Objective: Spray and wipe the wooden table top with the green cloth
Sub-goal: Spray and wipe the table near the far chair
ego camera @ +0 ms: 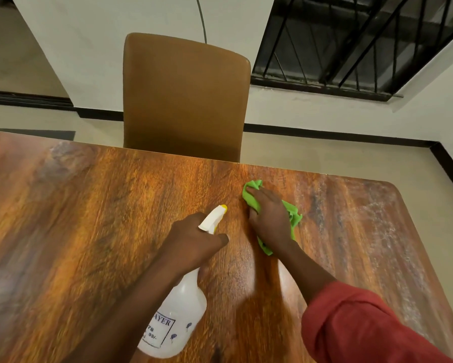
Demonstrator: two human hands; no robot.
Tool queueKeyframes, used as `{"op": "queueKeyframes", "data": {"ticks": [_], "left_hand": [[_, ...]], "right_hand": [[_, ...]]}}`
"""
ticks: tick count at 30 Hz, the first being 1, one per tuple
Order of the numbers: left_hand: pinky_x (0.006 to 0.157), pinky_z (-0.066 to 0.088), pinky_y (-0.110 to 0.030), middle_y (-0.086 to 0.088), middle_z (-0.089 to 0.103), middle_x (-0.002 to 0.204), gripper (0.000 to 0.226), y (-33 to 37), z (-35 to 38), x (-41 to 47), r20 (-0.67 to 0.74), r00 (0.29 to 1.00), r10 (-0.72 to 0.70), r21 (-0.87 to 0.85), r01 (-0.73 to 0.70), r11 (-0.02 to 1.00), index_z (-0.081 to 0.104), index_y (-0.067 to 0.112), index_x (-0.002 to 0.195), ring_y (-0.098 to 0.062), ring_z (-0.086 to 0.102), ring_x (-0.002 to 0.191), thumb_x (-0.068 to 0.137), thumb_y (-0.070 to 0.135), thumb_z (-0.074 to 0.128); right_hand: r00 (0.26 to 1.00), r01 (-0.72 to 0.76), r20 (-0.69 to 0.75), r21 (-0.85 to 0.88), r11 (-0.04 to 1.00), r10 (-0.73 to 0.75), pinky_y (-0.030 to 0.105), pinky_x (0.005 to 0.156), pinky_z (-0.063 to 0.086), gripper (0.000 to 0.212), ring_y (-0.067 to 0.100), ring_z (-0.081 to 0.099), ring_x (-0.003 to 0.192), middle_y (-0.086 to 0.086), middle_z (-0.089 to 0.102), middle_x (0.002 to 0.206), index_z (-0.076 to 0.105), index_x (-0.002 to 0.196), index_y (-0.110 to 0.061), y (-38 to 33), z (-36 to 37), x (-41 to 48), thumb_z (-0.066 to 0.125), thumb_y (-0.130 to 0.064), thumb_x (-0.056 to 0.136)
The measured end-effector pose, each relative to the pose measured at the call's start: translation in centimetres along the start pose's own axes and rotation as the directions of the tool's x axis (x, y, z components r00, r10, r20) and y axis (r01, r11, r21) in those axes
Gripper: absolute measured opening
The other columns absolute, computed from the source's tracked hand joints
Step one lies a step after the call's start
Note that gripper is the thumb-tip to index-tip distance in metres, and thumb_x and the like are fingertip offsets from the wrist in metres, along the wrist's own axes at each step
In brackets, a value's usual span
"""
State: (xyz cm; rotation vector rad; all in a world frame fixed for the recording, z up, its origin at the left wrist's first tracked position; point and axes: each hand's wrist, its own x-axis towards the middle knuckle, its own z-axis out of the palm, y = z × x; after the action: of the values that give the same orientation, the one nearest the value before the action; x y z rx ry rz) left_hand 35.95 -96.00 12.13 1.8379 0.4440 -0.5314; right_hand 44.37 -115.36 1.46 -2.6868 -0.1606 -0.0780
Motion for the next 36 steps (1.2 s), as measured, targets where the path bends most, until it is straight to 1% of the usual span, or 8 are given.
{"op": "queueKeyframes", "data": {"ticks": [3, 7, 9, 14, 17, 22, 30, 36], "left_hand": [[0.055, 0.049, -0.032, -0.011, 0.066, 0.095, 0.042, 0.2, 0.3, -0.2, 0.013, 1.0, 0.007, 0.024, -0.007, 1.0, 0.057, 0.02, 0.119, -0.025, 0.055, 0.048, 0.081, 0.028, 0.073], [0.062, 0.05, -0.033, -0.008, 0.064, 0.105, 0.05, -0.2, 0.3, -0.7, 0.033, 0.999, 0.011, 0.068, -0.014, 0.998, 0.053, 0.02, 0.127, -0.022, 0.055, 0.06, 0.082, 0.031, 0.072], [0.062, 0.049, -0.032, -0.007, 0.063, 0.107, 0.052, 0.0, 0.1, -0.7, 0.025, 0.999, 0.021, 0.075, -0.023, 0.997, 0.052, 0.021, 0.13, -0.021, 0.055, 0.062, 0.083, 0.031, 0.072], [0.066, 0.052, -0.034, -0.004, 0.064, 0.104, 0.047, 1.0, -0.1, -0.2, -0.013, 1.0, 0.026, 0.057, -0.025, 0.998, 0.055, 0.023, 0.125, -0.021, 0.055, 0.064, 0.081, 0.031, 0.073], [0.066, 0.055, -0.035, -0.002, 0.062, 0.1, 0.038, 1.3, -0.1, -0.1, -0.014, 1.0, 0.015, 0.012, -0.015, 1.0, 0.054, 0.027, 0.115, -0.023, 0.058, 0.064, 0.082, 0.03, 0.072], [0.062, 0.05, -0.03, -0.007, 0.063, 0.1, 0.039, 0.2, -0.6, -0.3, 0.014, 1.0, 0.011, 0.039, -0.011, 0.999, 0.052, 0.025, 0.115, -0.018, 0.054, 0.061, 0.083, 0.031, 0.072], [0.055, 0.047, -0.027, -0.002, 0.064, 0.097, 0.036, 0.2, -0.3, -0.2, 0.006, 1.0, -0.02, -0.049, 0.021, 0.999, 0.05, 0.032, 0.108, -0.017, 0.054, 0.054, 0.08, 0.03, 0.074], [0.058, 0.047, -0.03, -0.006, 0.065, 0.099, 0.028, 0.1, -0.6, -0.1, 0.019, 1.0, -0.003, -0.07, 0.004, 0.998, 0.051, 0.036, 0.095, -0.019, 0.054, 0.055, 0.08, 0.03, 0.074]], "right_hand": [[0.997, -0.04, -0.063, -0.006, 0.999, 0.04, 0.044, 0.105, 0.039, 0.048, 0.025, 0.043, 0.128, 0.008, 0.053, 0.137, 0.058, 0.131, -0.019, 1.1, -0.1, 0.7, 0.06, -0.021, 0.083], [0.967, -0.23, -0.098, 0.047, 0.972, 0.234, 0.043, 0.111, 0.031, 0.051, 0.025, 0.035, 0.135, 0.009, 0.045, 0.144, 0.05, 0.138, -0.014, 0.2, 0.8, 2.8, 0.058, -0.016, 0.088], [0.971, -0.218, -0.088, 0.039, 0.975, 0.22, 0.041, 0.111, 0.031, 0.052, 0.025, 0.035, 0.135, 0.008, 0.045, 0.144, 0.049, 0.138, -0.016, -0.6, 0.9, 3.4, 0.058, -0.016, 0.087], [1.0, 0.002, 0.017, 0.026, 1.0, -0.003, 0.04, 0.104, 0.037, 0.056, 0.026, 0.044, 0.129, 0.006, 0.052, 0.139, 0.055, 0.134, -0.023, -1.5, 0.9, 0.0, 0.061, -0.015, 0.079], [0.994, -0.078, -0.07, 0.039, 0.996, 0.081, 0.044, 0.1, 0.044, 0.053, 0.026, 0.047, 0.125, 0.007, 0.055, 0.135, 0.057, 0.132, -0.022, 0.3, 0.4, -0.1, 0.059, -0.016, 0.08], [0.957, -0.247, -0.143, 0.061, 0.967, 0.254, 0.043, 0.108, 0.036, 0.052, 0.026, 0.039, 0.132, 0.01, 0.049, 0.141, 0.051, 0.137, -0.015, -0.1, 0.6, 4.9, 0.057, -0.01, 0.085], [0.999, 0.026, 0.025, 0.002, 1.0, -0.026, 0.04, 0.108, 0.033, 0.055, 0.026, 0.038, 0.134, 0.004, 0.044, 0.146, 0.048, 0.139, -0.024, -2.8, 1.8, 2.8, 0.057, -0.014, 0.086], [0.982, -0.158, -0.105, 0.007, 0.987, 0.158, 0.044, 0.105, 0.04, 0.051, 0.025, 0.042, 0.13, 0.005, 0.049, 0.141, 0.051, 0.137, -0.023, 0.6, 0.4, 4.7, 0.057, -0.016, 0.087]]}}
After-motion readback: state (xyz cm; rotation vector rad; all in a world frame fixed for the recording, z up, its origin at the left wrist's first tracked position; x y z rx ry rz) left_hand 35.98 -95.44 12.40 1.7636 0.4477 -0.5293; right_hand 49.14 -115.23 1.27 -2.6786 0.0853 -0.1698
